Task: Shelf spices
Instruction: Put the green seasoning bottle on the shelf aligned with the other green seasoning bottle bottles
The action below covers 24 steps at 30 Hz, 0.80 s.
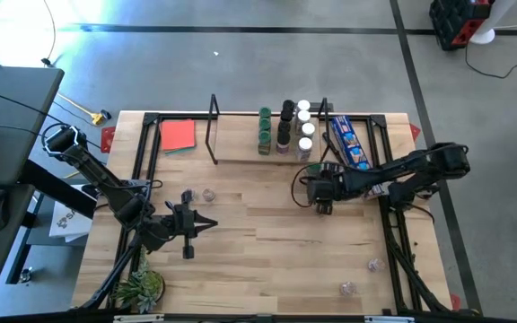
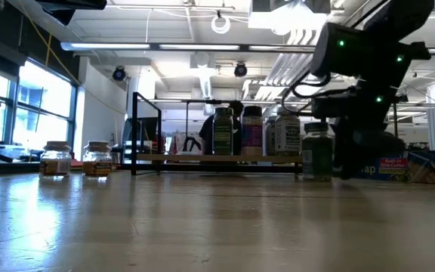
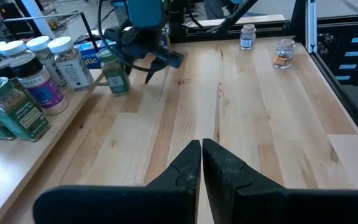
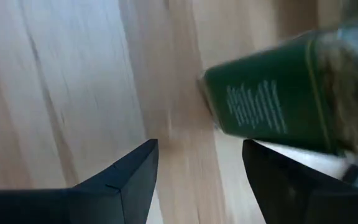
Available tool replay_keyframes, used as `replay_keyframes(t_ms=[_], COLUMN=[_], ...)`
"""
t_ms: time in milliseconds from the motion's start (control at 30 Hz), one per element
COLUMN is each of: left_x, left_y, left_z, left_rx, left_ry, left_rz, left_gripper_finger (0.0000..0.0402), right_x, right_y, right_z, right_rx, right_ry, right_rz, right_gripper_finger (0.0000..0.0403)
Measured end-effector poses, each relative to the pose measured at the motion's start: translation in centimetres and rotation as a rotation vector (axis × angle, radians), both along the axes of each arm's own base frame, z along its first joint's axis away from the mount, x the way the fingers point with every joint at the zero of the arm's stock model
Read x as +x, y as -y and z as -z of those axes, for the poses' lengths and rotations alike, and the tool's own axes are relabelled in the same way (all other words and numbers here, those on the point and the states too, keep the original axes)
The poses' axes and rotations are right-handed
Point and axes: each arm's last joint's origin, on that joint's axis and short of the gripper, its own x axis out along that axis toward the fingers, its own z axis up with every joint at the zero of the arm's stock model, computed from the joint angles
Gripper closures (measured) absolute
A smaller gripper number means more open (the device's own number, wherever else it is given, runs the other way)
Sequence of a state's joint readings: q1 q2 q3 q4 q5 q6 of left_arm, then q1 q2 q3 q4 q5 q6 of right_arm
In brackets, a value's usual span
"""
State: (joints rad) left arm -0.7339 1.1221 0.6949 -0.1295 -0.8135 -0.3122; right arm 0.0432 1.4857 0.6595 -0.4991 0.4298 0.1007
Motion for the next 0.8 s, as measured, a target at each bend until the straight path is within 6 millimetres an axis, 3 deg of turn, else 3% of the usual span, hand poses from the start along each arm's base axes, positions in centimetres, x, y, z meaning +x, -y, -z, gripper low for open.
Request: replay_keyframes(t_ms=[100,200,300,467,600,800], left_x=[0.0,0.0,0.0,0.0,0.0,0.0], left_y=[0.0,0.0,0.0,0.0,0.1,0.1], left_z=[0.0,0.0,0.0,0.0,0.0,-0.1], left_rx=[-0.001,-0.001,-0.001,-0.004,-0.008,-0.016], left_ry=[0.001,0.001,0.001,-0.003,-0.006,0.003], left_rz=[0.000,0.000,0.000,0.008,0.016,0.016], left_gripper_finger=[0.0387,0.0387,0.0387,0.0387,0.0387,0.0387], right_x=[1.0,2.5,3.2,3.3,4.9,5.9], right_y=[-0.5,-2.4,-4.2,-4.2,-3.3,1.3], right_z=[-0.2,-0.8,-1.7,-3.0,-6.0,-10.1], right_rx=[0.012,0.104,0.073,-0.162,-0.145,-0.092], right_ry=[0.098,0.227,0.309,0.246,0.316,0.371], right_rz=[-0.076,-0.298,-0.406,-0.255,-0.080,0.257], right_gripper_finger=[0.0174,0.0174,0.0174,0.0174,0.0174,0.0176])
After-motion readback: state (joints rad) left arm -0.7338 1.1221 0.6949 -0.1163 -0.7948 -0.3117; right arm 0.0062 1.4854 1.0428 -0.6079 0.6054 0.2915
